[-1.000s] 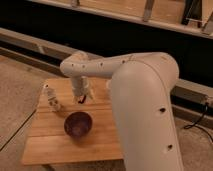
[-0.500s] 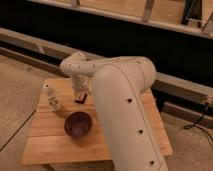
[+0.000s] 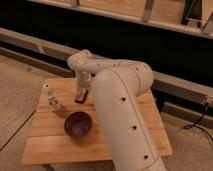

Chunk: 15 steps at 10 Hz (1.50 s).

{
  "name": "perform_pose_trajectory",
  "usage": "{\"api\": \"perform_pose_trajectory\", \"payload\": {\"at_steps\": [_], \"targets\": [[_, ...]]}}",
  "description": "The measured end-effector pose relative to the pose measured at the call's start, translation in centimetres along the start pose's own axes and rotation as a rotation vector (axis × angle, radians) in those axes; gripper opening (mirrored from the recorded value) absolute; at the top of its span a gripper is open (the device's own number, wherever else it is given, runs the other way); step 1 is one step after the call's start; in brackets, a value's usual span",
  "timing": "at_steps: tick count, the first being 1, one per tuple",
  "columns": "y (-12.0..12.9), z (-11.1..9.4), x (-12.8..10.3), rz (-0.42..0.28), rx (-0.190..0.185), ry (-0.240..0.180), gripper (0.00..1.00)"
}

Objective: Place the eraser on the white sponge

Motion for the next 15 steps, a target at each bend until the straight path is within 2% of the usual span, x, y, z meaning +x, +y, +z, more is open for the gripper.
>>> {"api": "perform_pose_trajectory", "payload": {"at_steps": [2, 6, 12, 13, 15], "targets": [[1.0, 1.3, -0.7, -0.011, -0.036, 0.019, 0.65], [2.0, 3.2, -1.8, -0.036, -0.070, 0.050, 0.65], [2.6, 4.9, -3.0, -0.054, -0.053, 0.066, 0.65], [2.8, 5.0, -3.1, -0.057, -0.051, 0.069, 0.63], [3.2, 5.2, -3.2, -0.062, -0.047, 0.072, 0.47]]}}
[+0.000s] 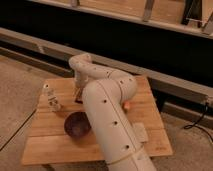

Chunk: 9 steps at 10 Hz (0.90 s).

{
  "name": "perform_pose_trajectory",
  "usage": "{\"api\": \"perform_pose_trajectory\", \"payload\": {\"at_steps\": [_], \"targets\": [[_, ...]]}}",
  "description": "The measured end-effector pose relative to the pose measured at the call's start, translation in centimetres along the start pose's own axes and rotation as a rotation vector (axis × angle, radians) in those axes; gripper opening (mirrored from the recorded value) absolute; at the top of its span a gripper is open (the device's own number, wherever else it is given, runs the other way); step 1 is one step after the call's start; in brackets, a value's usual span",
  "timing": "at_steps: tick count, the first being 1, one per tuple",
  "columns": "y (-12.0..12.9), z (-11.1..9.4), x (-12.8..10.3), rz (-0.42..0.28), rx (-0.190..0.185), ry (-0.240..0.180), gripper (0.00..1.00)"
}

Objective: Place the eraser on the white sponge

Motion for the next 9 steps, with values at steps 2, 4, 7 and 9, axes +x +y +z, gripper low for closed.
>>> {"api": "perform_pose_trajectory", "payload": {"at_steps": [2, 4, 7, 9], "targets": [[0.0, 0.2, 0.0, -0.003, 0.007, 0.005, 0.25], [0.0, 0.3, 0.0, -0.004, 0.009, 0.010, 0.07], [0.1, -1.6, 0.3, -0.020, 0.006, 0.001, 0.00], [0.0, -4.6, 1.1, -0.031, 0.001, -0.014, 0.00]]}}
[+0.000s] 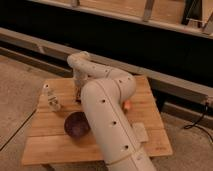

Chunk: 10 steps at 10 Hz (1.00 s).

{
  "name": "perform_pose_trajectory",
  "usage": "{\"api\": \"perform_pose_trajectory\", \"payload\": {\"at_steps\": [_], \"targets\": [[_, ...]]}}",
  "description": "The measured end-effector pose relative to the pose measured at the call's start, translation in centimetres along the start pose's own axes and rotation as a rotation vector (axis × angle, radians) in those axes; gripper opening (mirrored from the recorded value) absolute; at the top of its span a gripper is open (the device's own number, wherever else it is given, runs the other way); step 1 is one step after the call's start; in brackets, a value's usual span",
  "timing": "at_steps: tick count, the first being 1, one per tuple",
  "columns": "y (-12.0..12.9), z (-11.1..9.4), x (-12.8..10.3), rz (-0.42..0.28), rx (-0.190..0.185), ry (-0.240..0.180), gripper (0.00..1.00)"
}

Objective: Place the eraser on the white sponge

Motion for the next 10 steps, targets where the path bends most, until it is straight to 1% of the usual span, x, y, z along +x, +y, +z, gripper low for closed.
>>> {"api": "perform_pose_trajectory", "payload": {"at_steps": [1, 2, 4, 6, 8, 10], "targets": [[-0.1, -1.3, 0.6, -0.003, -0.001, -0.004, 0.00], [-0.2, -3.2, 1.8, -0.010, -0.002, -0.012, 0.00], [-0.3, -6.1, 4.0, -0.023, -0.002, -0.031, 0.00], [-0.9, -8.3, 6.2, -0.023, 0.005, -0.050, 0.00], [-2.7, -9.9, 9.2, -0.004, 0.032, -0.060, 0.00], [-5.0, -11.0, 12.6, 0.031, 0.068, -0.058, 0.00]]}}
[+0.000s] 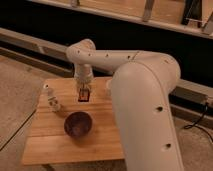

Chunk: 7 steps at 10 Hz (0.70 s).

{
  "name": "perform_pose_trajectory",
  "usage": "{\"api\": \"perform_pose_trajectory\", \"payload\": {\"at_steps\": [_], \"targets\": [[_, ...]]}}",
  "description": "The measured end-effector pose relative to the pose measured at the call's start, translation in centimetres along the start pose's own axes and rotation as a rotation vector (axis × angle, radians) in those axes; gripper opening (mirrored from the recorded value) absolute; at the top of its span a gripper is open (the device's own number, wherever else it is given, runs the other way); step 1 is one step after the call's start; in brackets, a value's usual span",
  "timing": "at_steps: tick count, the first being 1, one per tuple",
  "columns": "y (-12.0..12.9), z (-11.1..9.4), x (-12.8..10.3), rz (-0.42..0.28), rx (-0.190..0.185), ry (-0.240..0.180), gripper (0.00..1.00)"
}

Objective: Place the eraser on the white sponge

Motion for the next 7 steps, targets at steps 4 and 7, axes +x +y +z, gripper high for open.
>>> {"api": "perform_pose_trajectory", "payload": {"at_steps": [4, 7], "targets": [[-4.3, -1.4, 5.1, 0.085, 0.062, 0.002, 0.00], [-7.1, -1.4, 7.5, 0.159, 0.091, 0.018, 0.00]]}}
